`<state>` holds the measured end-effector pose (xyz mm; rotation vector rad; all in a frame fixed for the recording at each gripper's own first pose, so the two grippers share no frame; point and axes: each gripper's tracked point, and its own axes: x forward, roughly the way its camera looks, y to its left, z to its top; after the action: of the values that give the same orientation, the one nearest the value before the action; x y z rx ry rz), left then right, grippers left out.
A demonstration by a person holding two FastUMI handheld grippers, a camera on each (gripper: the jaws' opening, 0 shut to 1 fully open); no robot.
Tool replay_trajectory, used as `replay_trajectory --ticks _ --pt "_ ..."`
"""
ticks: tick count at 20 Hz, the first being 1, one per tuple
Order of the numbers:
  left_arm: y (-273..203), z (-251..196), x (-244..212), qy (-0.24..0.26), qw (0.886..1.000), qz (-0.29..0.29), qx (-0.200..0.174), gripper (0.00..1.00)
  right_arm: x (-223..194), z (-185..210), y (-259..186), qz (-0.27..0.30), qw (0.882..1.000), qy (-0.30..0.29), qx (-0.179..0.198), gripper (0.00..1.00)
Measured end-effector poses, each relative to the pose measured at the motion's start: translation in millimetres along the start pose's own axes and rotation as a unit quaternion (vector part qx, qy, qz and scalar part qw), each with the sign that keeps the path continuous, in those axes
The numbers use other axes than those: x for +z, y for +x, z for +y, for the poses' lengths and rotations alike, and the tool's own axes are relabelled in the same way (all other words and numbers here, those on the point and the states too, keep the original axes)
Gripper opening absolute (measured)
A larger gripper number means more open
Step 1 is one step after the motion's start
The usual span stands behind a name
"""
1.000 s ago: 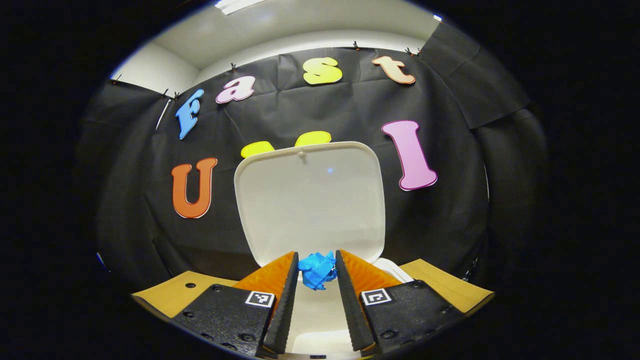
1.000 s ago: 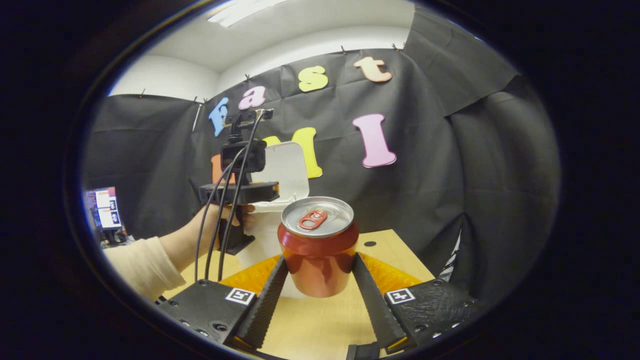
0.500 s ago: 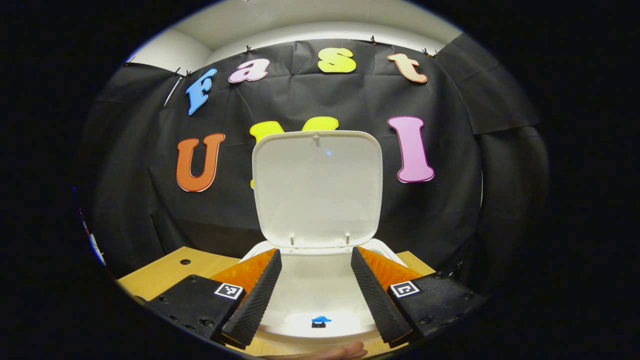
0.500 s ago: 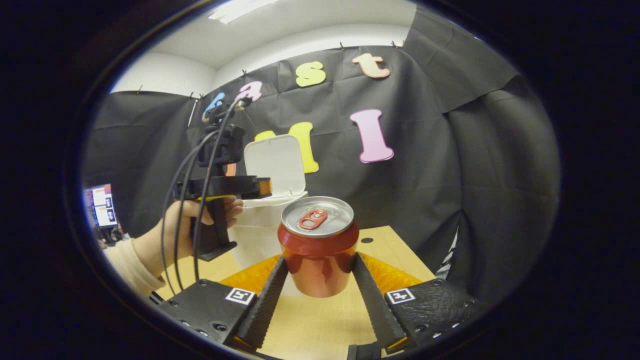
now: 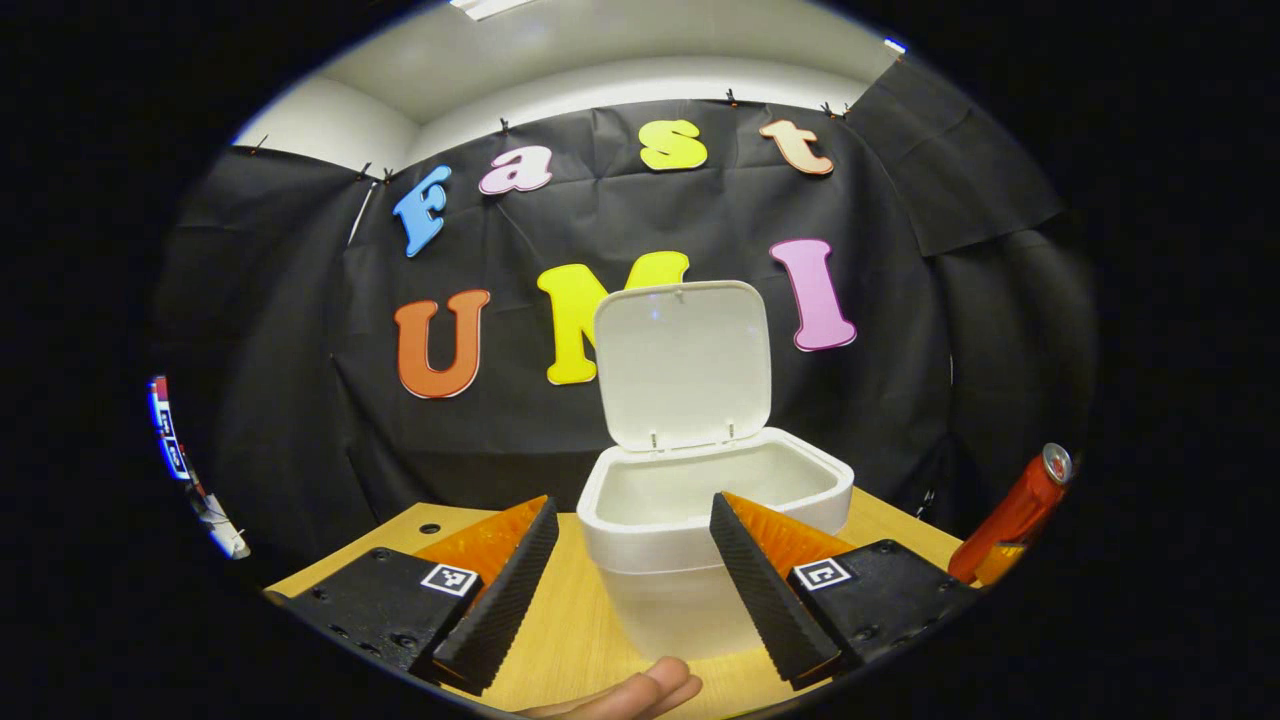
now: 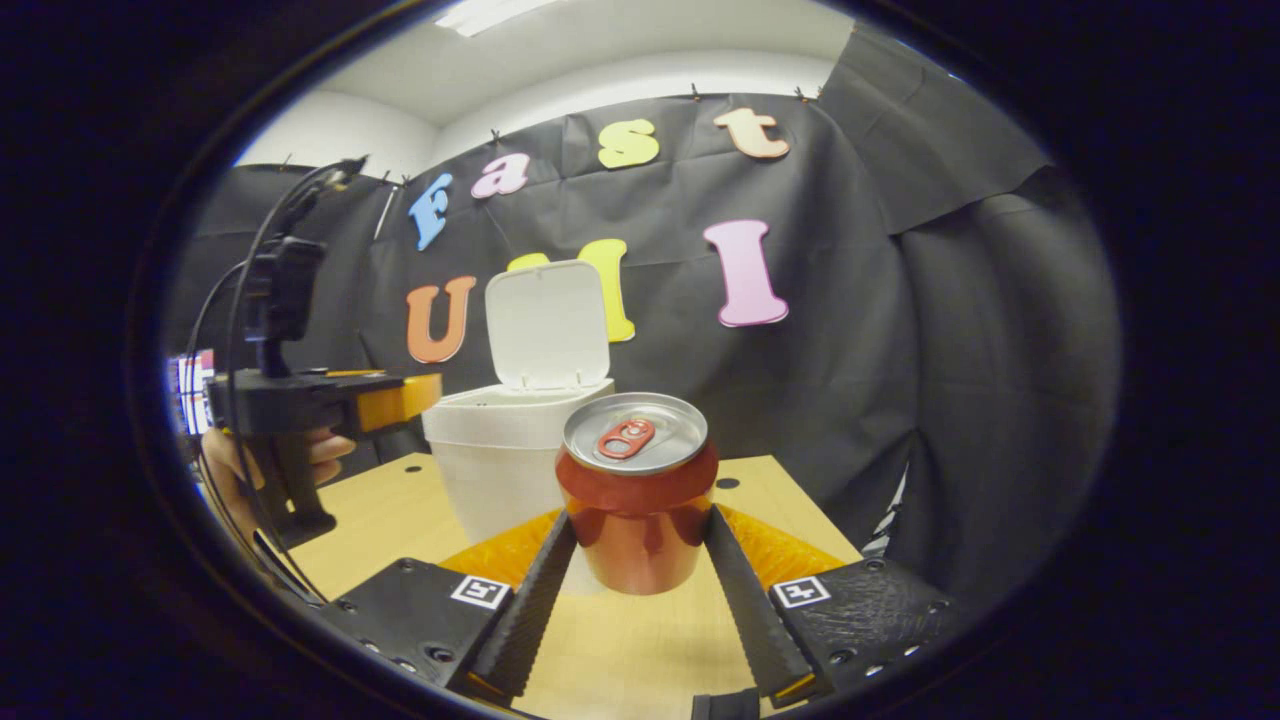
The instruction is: Press the lid of the desktop garbage bin to open it, pick up the crumpled paper on the desktop and throw it into the bin, then pick up the pop can on the desktop and drop it into the bin, and finally close the garbage bin lid.
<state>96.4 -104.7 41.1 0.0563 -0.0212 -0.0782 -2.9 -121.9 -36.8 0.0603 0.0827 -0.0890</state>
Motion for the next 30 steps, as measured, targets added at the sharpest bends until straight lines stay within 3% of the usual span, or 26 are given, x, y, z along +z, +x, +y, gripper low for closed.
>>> replay_trajectory --ticks 7,10,15,24,30 --pt "-54.6 101.2 -27.3 -0.006 0.997 -0.019 0.078 0.98 -14.7 40.3 -9.8 0.012 0.999 -0.020 0.027 0.80" --pt "-72.8 125.9 -46.9 -0.001 0.996 -0.007 0.091 0.98 -34.9 60.6 -11.5 0.042 0.998 -0.022 0.044 0.80" --pt "-85.3 137.9 -66.2 0.000 0.997 0.002 0.082 0.98 -25.9 83.5 -9.7 0.039 0.997 -0.056 0.030 0.80" --pt "-99.6 143.6 -71.6 -0.004 0.999 0.010 0.051 0.99 64.6 160.4 -14.3 0.015 0.994 -0.072 0.080 0.80" --pt "-102.8 144.4 -72.0 -0.011 0.999 0.009 0.040 0.99 138.1 188.8 33.4 0.009 0.993 -0.096 0.068 0.80"
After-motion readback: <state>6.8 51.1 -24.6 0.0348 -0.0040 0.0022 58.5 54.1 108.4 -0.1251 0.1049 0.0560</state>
